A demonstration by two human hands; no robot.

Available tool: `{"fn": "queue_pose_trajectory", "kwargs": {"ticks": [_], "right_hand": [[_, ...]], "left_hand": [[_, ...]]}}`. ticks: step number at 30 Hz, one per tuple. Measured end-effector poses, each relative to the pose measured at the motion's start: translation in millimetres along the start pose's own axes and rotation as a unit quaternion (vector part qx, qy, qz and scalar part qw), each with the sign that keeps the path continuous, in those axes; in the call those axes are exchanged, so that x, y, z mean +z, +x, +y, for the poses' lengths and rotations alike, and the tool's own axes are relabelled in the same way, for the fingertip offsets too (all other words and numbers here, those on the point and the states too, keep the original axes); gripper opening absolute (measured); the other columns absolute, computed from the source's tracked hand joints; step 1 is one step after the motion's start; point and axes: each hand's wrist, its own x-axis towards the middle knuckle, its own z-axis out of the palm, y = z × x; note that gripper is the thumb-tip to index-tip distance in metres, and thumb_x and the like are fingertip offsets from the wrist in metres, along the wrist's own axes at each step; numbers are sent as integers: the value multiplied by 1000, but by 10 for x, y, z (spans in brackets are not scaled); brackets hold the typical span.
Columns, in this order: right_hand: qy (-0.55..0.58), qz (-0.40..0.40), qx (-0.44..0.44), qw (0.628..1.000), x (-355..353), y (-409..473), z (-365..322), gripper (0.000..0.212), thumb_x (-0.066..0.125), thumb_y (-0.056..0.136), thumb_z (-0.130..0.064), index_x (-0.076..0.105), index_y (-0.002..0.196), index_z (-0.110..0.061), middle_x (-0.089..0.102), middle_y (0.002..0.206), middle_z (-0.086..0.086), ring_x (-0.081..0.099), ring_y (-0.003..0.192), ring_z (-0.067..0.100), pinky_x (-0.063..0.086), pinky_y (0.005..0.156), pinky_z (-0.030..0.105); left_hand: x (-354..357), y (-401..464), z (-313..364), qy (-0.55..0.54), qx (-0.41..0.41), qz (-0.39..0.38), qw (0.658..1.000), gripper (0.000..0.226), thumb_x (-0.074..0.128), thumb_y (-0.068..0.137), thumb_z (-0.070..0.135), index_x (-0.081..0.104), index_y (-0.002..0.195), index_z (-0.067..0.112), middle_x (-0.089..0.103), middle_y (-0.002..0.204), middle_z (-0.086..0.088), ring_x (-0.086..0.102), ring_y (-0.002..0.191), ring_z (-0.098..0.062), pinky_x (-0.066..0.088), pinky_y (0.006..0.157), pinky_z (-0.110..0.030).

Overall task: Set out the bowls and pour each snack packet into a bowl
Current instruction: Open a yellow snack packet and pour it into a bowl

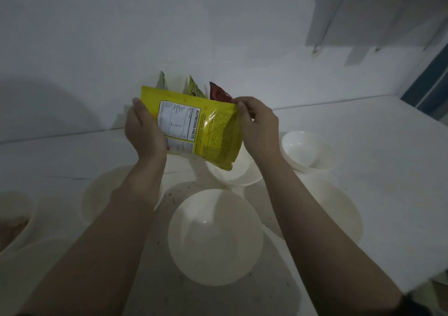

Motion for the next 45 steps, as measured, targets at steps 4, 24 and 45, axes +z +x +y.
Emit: {"fn": "queue_pose_trajectory", "kwargs": {"ticks": [4,24,45], "right_hand": [[-11,33,5,999,75,-42,161,19,51,98,-13,68,107,-14,66,93,-12,57,83,4,39,72,4],[-110,-35,1,993,25,76,277,23,50,96,-6,73,101,-8,67,88,-1,54,80,11,33,65,-2],[-118,-45,-29,992,-78,117,242,22,53,95,-4,73,103,-6,72,93,5,54,79,11,32,65,-4]], "left_hand": [[66,-52,-54,10,7,-3,1000,43,33,103,38,41,63,25,48,64,10,45,60,-4,36,60,-17],[78,-30,-40,2,77,-21,997,43,39,103,33,33,61,26,37,56,7,38,51,-2,31,57,-25],[72,-17,139,-6,95,-64,993,44,38,103,37,33,61,25,35,58,8,32,54,-5,31,59,-30]]}}
